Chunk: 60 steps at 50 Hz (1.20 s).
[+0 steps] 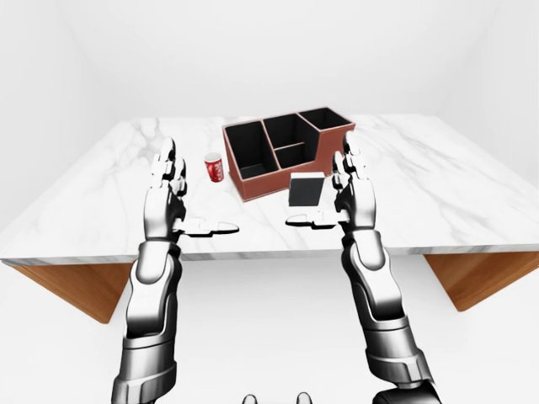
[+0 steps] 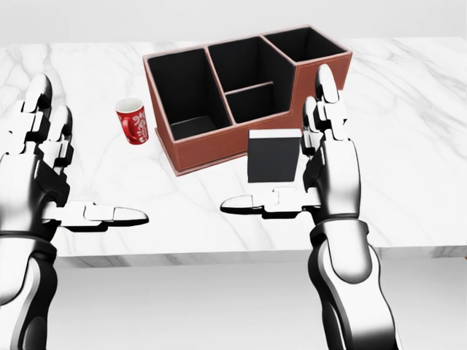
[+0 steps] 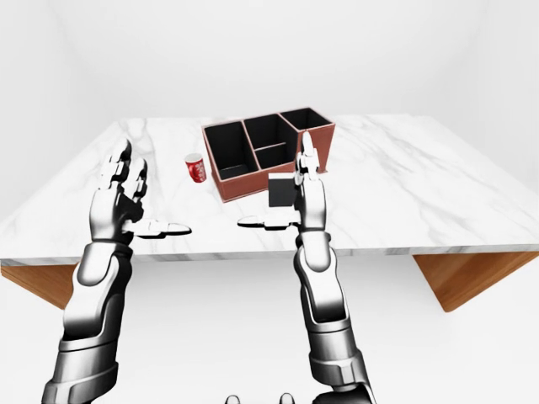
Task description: Pick up the book and place it in the left compartment of the caddy.
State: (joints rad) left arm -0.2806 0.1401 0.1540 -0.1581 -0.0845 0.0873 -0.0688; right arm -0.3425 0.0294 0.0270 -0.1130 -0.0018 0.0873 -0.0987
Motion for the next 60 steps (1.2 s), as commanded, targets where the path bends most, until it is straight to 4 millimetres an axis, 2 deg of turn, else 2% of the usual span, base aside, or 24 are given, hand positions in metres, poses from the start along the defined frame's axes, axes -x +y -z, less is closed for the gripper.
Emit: trace_trajectory(k=[1,22,51,60], left_arm=[[0.0009,0.0006,-0.0078,0.002,-0.032,0.000,1.00],[0.0015,-0.0008,-0.0065,0.005,-0.029,0.003,1.00],[0.0011,-0.0042,-0.0020,0.015,-0.012,0.010,1.00],[0.0005,-0.0044,0.0010,0.018,0.000,0.011,1.00]], right_arm=[[0.0000,0.0049,-0.0082,-0.012,-0.030,-0.011,1.00],[0.0014,0.0099,-0.0053,-0.006,-0.021,-0.024,1.00],[0.0003,0.0138,-0.0044,-0.013,-0.014,-0.031,1.00],[0.0044,0.0099,-0.0037,-0.012,-0.019,-0.031,1.00]], base=[[0.43,0.00,0.00],[0.42,0.03,0.00],[0.42,0.15,0.00],[0.26,0.00,0.00]])
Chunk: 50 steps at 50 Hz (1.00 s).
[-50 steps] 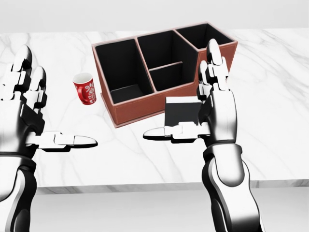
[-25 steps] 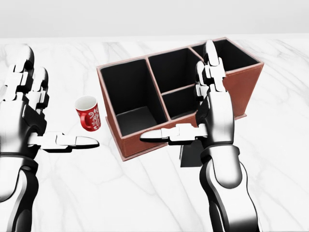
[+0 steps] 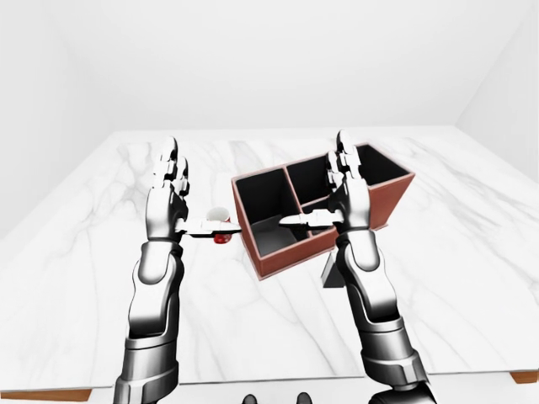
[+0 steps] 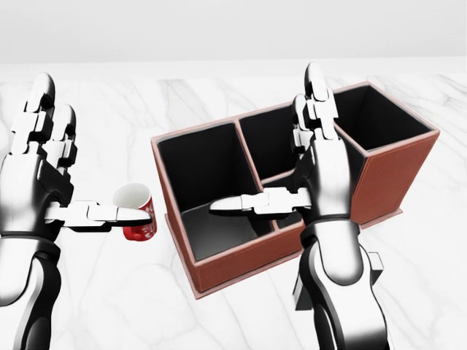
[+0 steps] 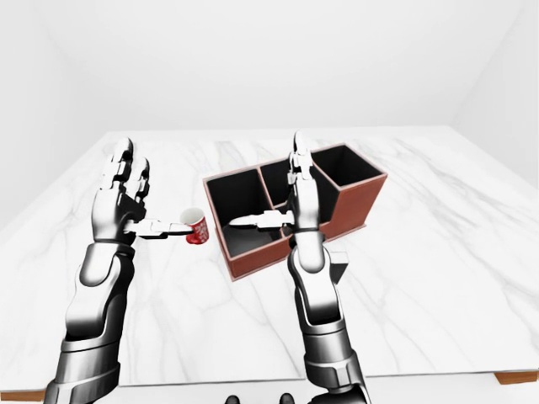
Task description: Pick up the book and place it in the left compartment of the caddy.
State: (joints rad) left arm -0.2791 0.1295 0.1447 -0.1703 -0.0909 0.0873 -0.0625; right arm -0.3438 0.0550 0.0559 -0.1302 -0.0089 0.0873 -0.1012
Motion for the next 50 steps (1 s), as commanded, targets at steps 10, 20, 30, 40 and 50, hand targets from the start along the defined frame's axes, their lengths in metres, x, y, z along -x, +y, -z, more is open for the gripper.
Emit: trace_trajectory(k=[10,20,30,40,50], left_arm=[[0.000,-0.002,0.005,0.005,0.018,0.004,1.00],[-0.001,-0.001,0.006,0.004,0.025,0.004,1.00],[-0.002,-0.001,0.003,0.002,0.016,0.005,1.00],[-0.002,-0.001,0.003,0.007,0.013,0.006,1.00],[-0.003,-0.001,0.002,0.005,0.013,0.010,1.00]], right_arm=[[0.001,0.001,0.001,0.001,0.003,-0.003,1.00],[0.002,0.000,0.002,-0.008,0.005,-0.003,1.00],[0.001,-0.001,0.001,-0.007,0.002,-0.002,1.00],[0.000,-0.003,0.000,-0.001,0.001,0.001,1.00],[0.002,-0.036,0.030,0.457,0.035,0.109,1.00]], base=[[0.01,0.00,0.00],[0.10,-0.06,0.00],[0.00,0.00,0.00],[0.09,0.00,0.00],[0.01,0.00,0.00]])
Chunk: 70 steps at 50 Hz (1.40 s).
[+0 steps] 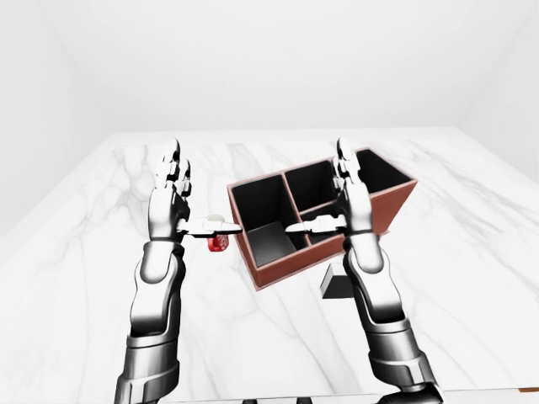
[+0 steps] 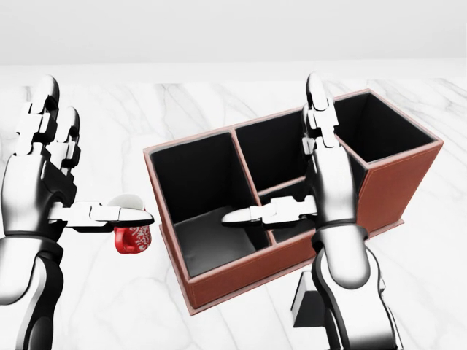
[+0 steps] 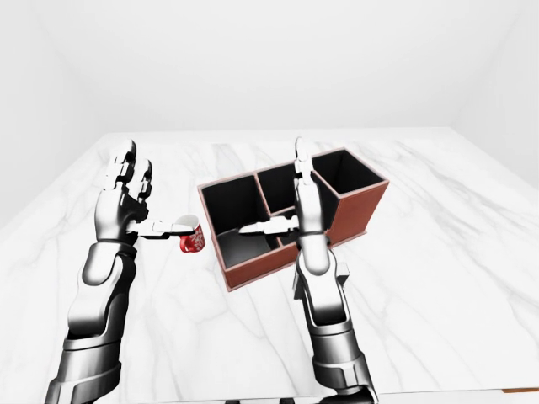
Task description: Pick up the book and place it in the left compartment of the caddy.
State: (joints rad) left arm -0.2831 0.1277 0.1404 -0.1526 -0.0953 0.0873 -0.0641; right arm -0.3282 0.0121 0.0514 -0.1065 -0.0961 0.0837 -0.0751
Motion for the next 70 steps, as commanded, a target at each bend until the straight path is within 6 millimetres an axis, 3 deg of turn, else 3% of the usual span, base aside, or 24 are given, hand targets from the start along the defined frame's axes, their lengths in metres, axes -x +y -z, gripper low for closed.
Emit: trace_trajectory(k=[1,12,24,33,43,47,63,70], left_arm=[[-0.001,0.001,-0.001,0.000,-0.002,0.001,1.00],[-0.001,0.003,0.002,0.004,0.011,-0.007,1.00],[-0.001,0.002,0.007,0.009,0.027,-0.007,1.00],[-0.001,0.000,0.010,0.012,0.042,-0.003,1.00],[-0.002,0.001,0.014,0.016,0.057,-0.001,1.00],[-0.001,0.004,0.012,0.016,0.050,-0.007,1.00],[0.003,0.004,0.012,0.024,0.043,-0.012,1.00],[0.002,0.003,0.014,0.024,0.052,-0.012,1.00]], right_arm=[[0.005,-0.031,0.022,0.360,0.008,0.071,1.00],[0.023,-0.074,0.057,0.810,0.133,0.186,1.00],[0.042,-0.102,0.077,0.937,0.294,0.180,1.00],[0.045,-0.100,0.086,1.020,0.336,0.163,1.00],[0.025,-0.072,0.090,1.174,0.264,0.150,1.00],[0.026,-0.068,0.093,1.248,0.234,0.171,1.00],[0.038,-0.080,0.111,1.392,0.276,0.192,1.00],[0.038,-0.074,0.122,1.415,0.289,0.166,1.00]], base=[[0.00,0.00,0.00],[0.00,0.00,0.00],[0.00,0.00,0.00],[0.00,0.00,0.00],[0.00,0.00,0.00],[0.00,0.00,0.00],[0.00,0.00,0.00],[0.00,0.00,0.00]])
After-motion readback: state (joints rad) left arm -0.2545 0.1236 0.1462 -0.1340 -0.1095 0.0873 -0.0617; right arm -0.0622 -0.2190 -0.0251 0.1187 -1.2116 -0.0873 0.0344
